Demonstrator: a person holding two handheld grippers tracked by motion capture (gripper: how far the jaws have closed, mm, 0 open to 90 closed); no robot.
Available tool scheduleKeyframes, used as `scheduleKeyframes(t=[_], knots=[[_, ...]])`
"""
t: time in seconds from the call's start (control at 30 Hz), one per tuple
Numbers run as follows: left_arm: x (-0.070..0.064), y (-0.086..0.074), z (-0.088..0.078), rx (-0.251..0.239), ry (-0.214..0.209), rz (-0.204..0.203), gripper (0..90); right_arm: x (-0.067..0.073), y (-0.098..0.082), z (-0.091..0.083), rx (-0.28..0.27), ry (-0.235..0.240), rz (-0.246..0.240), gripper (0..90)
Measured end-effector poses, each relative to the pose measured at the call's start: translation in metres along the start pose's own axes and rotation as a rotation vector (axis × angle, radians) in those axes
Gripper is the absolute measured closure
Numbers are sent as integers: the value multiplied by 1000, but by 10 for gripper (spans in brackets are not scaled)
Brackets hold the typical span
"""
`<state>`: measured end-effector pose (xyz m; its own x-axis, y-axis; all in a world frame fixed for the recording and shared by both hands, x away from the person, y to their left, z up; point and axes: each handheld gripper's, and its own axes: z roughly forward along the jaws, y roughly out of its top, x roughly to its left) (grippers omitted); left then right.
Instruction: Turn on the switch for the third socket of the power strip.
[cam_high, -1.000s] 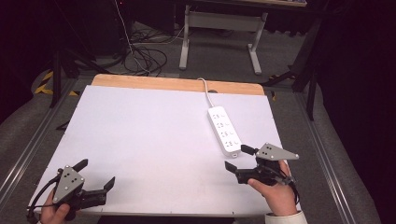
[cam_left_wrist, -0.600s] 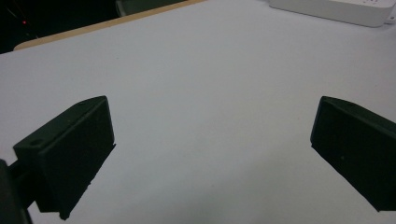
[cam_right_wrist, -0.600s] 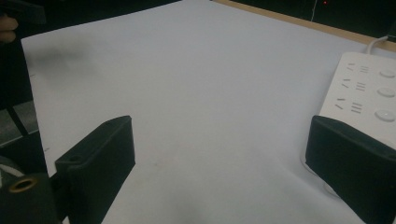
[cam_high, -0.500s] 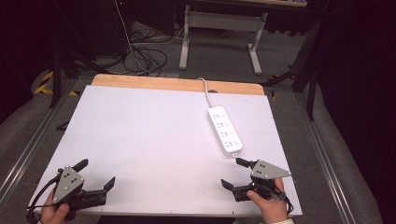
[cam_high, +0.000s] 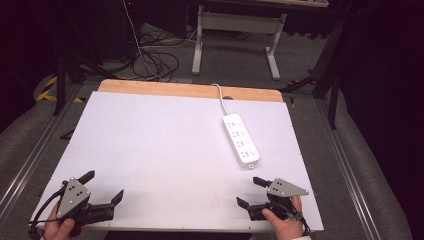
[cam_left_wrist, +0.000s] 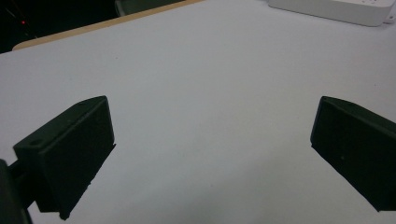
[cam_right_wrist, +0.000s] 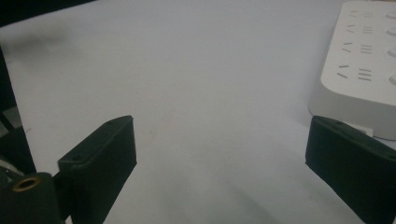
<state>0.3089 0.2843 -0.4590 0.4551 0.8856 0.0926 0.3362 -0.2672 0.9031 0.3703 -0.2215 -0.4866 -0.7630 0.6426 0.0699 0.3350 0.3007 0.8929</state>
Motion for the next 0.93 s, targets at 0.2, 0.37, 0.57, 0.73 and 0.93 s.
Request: scheduleKeyframes(t=[0.2,0.37,0.57,0.73,0.93], knots=[[0,-1,1,-10,-18,-4,0,4,-5,2,52,-21,-17,95],[0,-1,1,-16,-20,-2,0,5,-6,5,85,-30,-28,107],[2,-3,1,-38,-16,1,0,3,-5,4,70,-52,-37,107],[4,-4,1,-52,-2,-15,0,1,-5,1,36,-79,-20,101],[3,-4,1,-41,4,-10,0,1,-4,0,29,-79,-27,101]])
